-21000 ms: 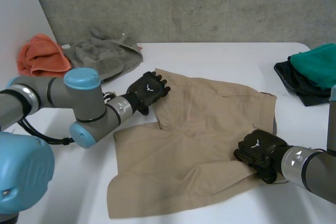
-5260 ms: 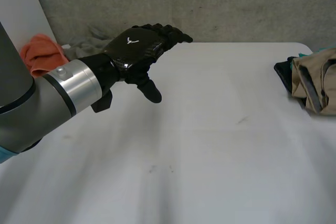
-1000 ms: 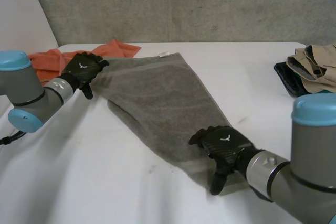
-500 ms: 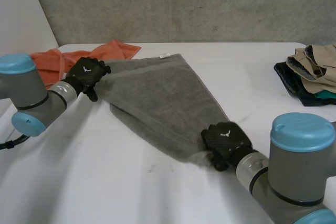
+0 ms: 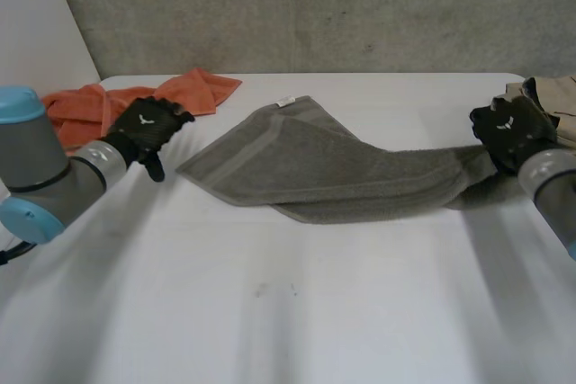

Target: Fold the laundry.

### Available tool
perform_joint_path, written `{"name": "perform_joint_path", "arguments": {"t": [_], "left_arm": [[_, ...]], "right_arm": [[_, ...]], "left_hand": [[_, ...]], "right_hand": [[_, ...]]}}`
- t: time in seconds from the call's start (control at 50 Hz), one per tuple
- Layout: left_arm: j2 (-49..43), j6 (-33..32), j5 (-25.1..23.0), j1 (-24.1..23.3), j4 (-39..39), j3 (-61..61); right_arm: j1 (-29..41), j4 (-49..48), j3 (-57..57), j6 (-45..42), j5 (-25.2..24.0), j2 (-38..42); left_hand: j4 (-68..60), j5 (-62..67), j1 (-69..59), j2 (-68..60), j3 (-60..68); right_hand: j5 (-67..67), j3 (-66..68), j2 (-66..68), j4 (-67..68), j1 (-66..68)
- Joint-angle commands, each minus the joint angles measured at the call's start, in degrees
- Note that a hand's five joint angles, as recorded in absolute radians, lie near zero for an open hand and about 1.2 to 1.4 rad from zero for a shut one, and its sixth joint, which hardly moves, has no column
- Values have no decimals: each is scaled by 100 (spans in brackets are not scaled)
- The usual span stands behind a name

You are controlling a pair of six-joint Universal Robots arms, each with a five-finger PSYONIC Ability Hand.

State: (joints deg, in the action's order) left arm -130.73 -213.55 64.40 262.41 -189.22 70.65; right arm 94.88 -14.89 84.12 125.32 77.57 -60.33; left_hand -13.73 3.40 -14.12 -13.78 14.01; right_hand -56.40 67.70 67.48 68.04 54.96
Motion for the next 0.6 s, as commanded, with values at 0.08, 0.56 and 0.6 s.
{"name": "perform_joint_path", "arguments": {"t": [0.08, 0.56, 0.6], "left_arm": [[-145, -20, -15, -541, 8, 72], [-1059, -11, -278, -964, 17, -648], [-1077, -11, -278, -964, 17, -675]], "right_arm": [[92, -497, -1108, 106, -225, 1102], [101, -286, 1017, 1460, -13, -743], [101, -286, 1106, 1451, -66, -805]], "left_hand": [[-85, 119, -47, -81, 58], [-1464, 1498, -1425, -1460, 1436], [-1532, 1565, -1493, -1527, 1504]], "right_hand": [[1298, -1428, -1406, -1463, -154], [5640, -5770, -5748, -5804, -4496], [5640, -5770, -5748, -5804, -4496]]}}
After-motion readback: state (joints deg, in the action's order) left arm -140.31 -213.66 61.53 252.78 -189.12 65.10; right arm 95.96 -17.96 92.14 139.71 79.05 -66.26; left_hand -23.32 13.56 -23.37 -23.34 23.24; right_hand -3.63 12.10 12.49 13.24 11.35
